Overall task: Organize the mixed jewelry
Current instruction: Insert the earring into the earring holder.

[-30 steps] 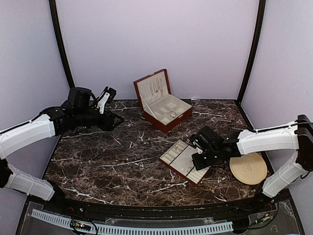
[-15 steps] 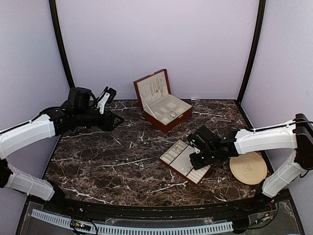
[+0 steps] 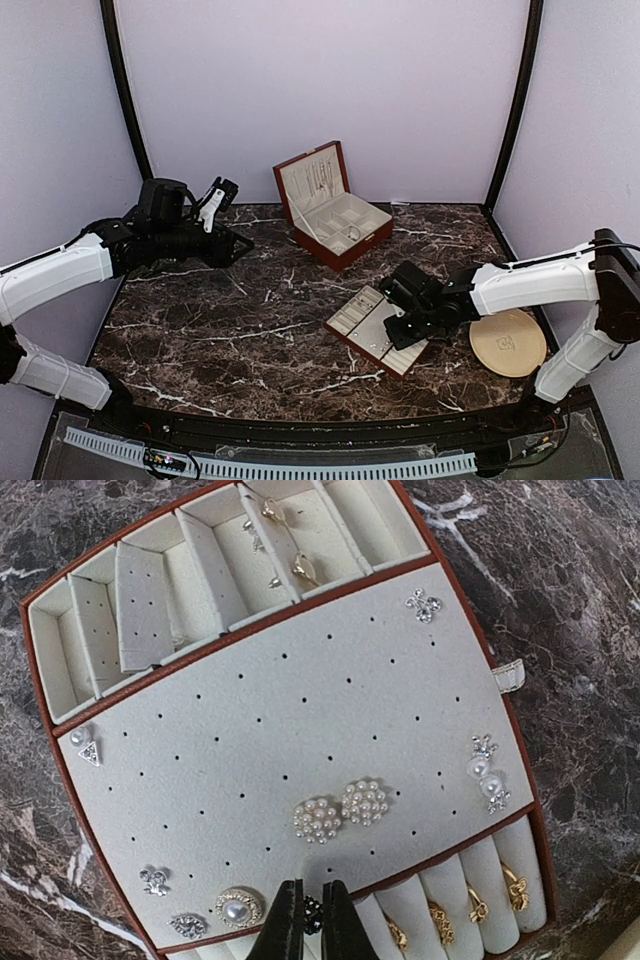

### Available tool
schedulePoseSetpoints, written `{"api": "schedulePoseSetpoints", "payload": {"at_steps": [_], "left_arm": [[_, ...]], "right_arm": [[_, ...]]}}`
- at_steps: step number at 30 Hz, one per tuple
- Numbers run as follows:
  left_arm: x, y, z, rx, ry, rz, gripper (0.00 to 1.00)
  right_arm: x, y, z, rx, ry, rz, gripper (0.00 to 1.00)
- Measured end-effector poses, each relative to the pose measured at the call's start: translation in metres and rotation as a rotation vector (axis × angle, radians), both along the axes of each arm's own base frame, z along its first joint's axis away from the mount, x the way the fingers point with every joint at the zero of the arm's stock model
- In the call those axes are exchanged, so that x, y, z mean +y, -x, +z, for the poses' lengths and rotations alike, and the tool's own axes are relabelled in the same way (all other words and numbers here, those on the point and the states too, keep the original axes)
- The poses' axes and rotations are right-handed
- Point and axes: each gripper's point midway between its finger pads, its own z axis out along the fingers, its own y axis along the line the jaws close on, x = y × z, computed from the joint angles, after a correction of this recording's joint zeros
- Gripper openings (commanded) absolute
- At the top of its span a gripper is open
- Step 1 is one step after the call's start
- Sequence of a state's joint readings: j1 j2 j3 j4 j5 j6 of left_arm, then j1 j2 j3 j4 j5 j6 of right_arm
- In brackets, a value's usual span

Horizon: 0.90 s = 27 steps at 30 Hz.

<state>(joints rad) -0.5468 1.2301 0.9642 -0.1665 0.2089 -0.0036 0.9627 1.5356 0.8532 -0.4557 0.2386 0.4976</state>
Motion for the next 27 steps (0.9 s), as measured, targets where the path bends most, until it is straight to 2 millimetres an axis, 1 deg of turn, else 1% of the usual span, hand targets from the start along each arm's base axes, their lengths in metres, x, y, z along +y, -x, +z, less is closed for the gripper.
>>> {"api": "schedulePoseSetpoints", "payload": {"at_steps": [27], "left_arm": [[-0.0007, 0.0005, 0.0001, 0.001, 0.002, -0.004, 0.54]], "right_arm": [[0.0012, -0.0028, -0.0012, -0.033, 0.043, 0.005, 0.07]]}}
